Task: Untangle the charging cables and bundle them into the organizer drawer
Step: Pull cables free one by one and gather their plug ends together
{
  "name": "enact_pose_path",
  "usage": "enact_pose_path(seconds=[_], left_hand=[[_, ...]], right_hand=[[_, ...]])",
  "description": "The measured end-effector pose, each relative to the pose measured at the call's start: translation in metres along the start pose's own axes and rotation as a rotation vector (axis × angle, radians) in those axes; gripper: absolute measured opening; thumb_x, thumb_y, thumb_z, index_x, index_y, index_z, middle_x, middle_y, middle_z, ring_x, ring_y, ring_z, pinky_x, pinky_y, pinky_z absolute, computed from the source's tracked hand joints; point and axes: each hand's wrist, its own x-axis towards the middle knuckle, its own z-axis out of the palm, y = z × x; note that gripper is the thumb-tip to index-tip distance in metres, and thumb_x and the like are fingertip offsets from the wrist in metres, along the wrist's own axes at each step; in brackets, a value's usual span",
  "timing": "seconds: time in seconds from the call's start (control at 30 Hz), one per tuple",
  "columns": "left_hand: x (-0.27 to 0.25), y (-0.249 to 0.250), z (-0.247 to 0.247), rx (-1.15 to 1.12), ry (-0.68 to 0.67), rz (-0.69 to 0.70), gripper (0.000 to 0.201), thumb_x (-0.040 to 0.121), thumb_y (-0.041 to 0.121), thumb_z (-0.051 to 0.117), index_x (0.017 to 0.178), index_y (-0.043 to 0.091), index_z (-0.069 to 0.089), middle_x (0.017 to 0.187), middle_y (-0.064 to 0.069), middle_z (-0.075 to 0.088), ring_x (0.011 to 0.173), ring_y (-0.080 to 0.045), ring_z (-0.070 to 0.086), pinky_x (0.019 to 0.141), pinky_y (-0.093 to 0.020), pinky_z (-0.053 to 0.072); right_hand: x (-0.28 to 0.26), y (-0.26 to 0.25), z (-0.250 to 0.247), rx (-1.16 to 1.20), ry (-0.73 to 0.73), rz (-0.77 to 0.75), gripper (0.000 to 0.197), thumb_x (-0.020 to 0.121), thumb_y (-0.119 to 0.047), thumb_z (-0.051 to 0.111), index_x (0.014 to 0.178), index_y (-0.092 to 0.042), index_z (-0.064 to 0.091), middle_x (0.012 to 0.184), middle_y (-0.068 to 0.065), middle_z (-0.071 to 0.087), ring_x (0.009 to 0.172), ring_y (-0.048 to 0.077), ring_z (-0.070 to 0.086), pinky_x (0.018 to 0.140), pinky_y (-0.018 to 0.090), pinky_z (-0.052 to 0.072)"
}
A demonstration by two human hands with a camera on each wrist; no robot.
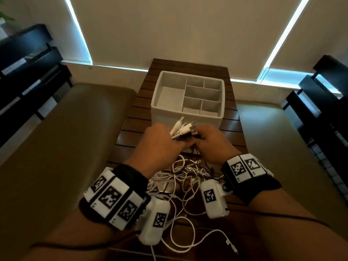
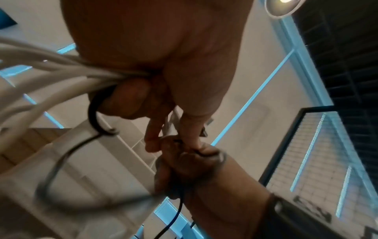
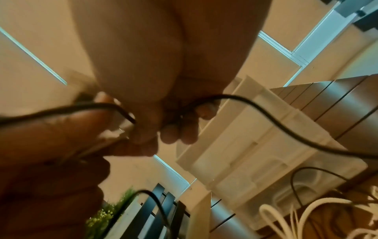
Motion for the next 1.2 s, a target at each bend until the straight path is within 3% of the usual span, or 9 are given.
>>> enact_pose_path(seconds=[0.17, 0.33, 0.47, 0.57, 0.63, 0.83, 1.0, 1.1, 1.2], left_hand=[[0.006, -0.006, -0.004, 0.022, -0.044, -0.100, 0.029, 0.070, 0.036, 0.082, 0.068, 0.011, 0.066, 0.058, -0.001, 0.062, 0.041, -0.006, 0.050, 0.037, -0.017, 0.036], [0.005, 0.000, -0.003, 0.018, 0.040, -0.028, 0.029, 0.079, 0.023, 0.073, 0.057, 0.017, 0.055, 0.048, 0.005, 0.047, 0.029, -0.001, 0.037, 0.032, -0.011, 0.027], [0.011, -0.008, -0.009, -0.070, 0.215, 0.039, 0.027, 0.083, 0.015, 0.069, 0.059, 0.018, 0.055, 0.050, 0.007, 0.046, 0.032, 0.000, 0.040, 0.033, -0.010, 0.027], [0.010, -0.012, -0.008, -0.059, 0.220, 0.075, 0.015, 0.084, 0.014, 0.067, 0.071, 0.010, 0.062, 0.055, 0.006, 0.048, 0.038, -0.003, 0.040, 0.036, -0.010, 0.030], [0.011, -0.014, -0.011, -0.081, 0.249, 0.080, 0.017, 0.085, 0.014, 0.067, 0.071, 0.012, 0.060, 0.055, 0.006, 0.047, 0.039, -0.004, 0.039, 0.036, -0.010, 0.031], [0.012, -0.023, -0.040, -0.065, 0.378, 0.020, 0.034, 0.083, 0.009, 0.066, 0.057, 0.018, 0.047, 0.053, 0.000, 0.041, 0.046, -0.011, 0.034, 0.041, -0.018, 0.029], [0.003, -0.010, -0.043, 0.052, 0.403, 0.079, 0.010, 0.081, 0.011, 0.070, 0.087, 0.017, 0.065, 0.068, 0.008, 0.053, 0.058, -0.004, 0.047, 0.048, -0.015, 0.034], [-0.009, 0.011, -0.032, -0.012, 0.419, 0.225, 0.021, 0.081, 0.015, 0.073, 0.099, 0.022, 0.065, 0.080, 0.008, 0.060, 0.065, 0.001, 0.053, 0.052, -0.004, 0.041], [-0.013, 0.025, -0.016, -0.051, 0.311, 0.291, 0.046, 0.074, 0.032, 0.081, 0.115, 0.022, 0.063, 0.094, 0.013, 0.064, 0.073, 0.008, 0.058, 0.058, 0.003, 0.041]], right_hand=[[0.001, 0.007, -0.004, -0.094, 0.067, 0.004, 0.015, 0.089, -0.005, 0.061, 0.098, -0.011, 0.072, 0.085, -0.003, 0.067, 0.076, 0.005, 0.062, 0.068, 0.019, 0.049], [0.000, 0.006, -0.003, 0.256, 0.119, 0.022, 0.008, 0.087, -0.004, 0.065, 0.084, -0.010, 0.069, 0.073, 0.000, 0.067, 0.067, 0.005, 0.062, 0.065, 0.018, 0.052], [-0.003, 0.019, -0.011, 0.098, -0.027, 0.088, 0.006, 0.091, -0.016, 0.062, 0.085, -0.017, 0.065, 0.077, -0.003, 0.065, 0.072, 0.005, 0.060, 0.070, 0.018, 0.049], [-0.010, 0.033, -0.004, -0.113, -0.237, 0.203, 0.002, 0.090, -0.019, 0.063, 0.089, -0.018, 0.063, 0.085, -0.001, 0.066, 0.079, 0.010, 0.061, 0.075, 0.026, 0.049], [-0.016, 0.045, 0.001, -0.204, -0.279, 0.229, 0.002, 0.089, -0.018, 0.062, 0.089, -0.017, 0.064, 0.080, -0.005, 0.064, 0.071, 0.005, 0.058, 0.068, 0.023, 0.047], [-0.031, 0.071, -0.016, 0.035, 0.078, 0.325, 0.012, 0.093, -0.016, 0.059, 0.083, -0.020, 0.064, 0.072, -0.008, 0.062, 0.059, -0.008, 0.056, 0.065, 0.017, 0.042], [-0.022, 0.030, -0.036, 0.207, 0.257, 0.156, 0.011, 0.094, -0.013, 0.056, 0.088, -0.018, 0.064, 0.070, -0.001, 0.062, 0.061, 0.003, 0.059, 0.061, 0.020, 0.051], [-0.018, 0.007, -0.035, -0.048, 0.143, 0.045, 0.009, 0.092, -0.018, 0.062, 0.090, -0.019, 0.070, 0.067, -0.008, 0.062, 0.059, -0.003, 0.055, 0.057, 0.013, 0.043], [-0.016, -0.010, -0.027, 0.014, 0.053, -0.039, 0.010, 0.092, -0.013, 0.061, 0.091, -0.012, 0.071, 0.067, -0.011, 0.062, 0.059, -0.005, 0.055, 0.058, 0.008, 0.041]])
